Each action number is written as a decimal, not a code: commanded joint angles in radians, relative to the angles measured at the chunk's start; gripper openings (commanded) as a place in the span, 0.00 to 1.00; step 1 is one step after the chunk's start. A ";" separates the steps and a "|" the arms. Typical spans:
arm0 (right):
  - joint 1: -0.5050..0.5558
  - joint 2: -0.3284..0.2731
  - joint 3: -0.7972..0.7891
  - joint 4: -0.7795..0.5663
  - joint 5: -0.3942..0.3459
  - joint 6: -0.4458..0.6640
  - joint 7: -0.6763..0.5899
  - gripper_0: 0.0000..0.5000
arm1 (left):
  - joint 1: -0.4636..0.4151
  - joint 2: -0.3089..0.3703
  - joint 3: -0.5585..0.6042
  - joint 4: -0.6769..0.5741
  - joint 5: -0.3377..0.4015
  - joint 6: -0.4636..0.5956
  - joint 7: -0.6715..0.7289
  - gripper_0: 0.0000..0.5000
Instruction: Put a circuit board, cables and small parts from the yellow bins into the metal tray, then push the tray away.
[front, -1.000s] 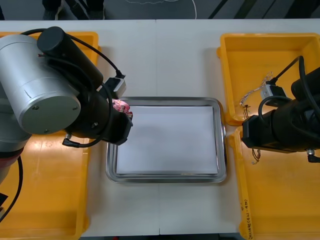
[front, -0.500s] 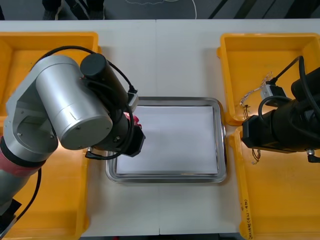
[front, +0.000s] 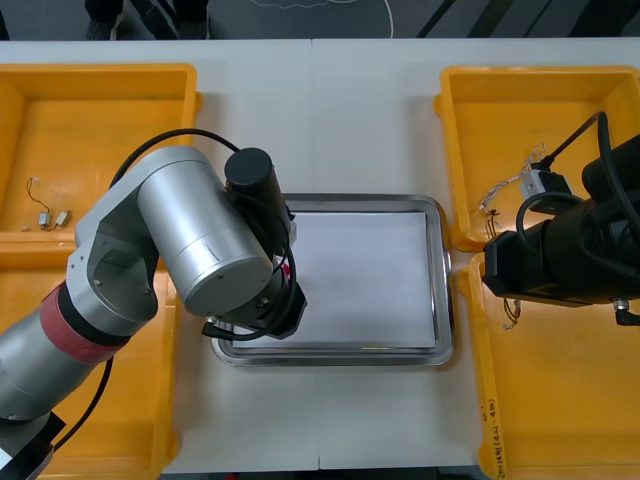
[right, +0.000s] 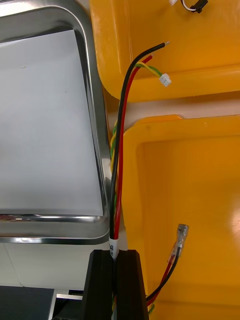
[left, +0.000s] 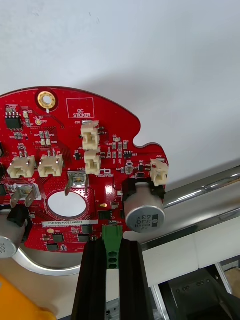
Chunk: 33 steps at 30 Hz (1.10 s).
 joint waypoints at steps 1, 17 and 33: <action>-0.014 -0.007 0.006 -0.010 -0.009 0.004 -0.006 0.00 | -0.034 -0.043 -0.044 0.011 -0.023 0.006 0.071 0.00; -0.012 -0.007 0.006 -0.010 -0.008 0.004 -0.006 0.00 | -0.032 -0.083 -0.103 0.088 -0.090 0.006 0.042 0.00; -0.011 -0.007 0.006 -0.010 -0.006 0.004 -0.006 0.00 | -0.031 -0.107 -0.103 0.145 -0.104 0.006 0.001 0.00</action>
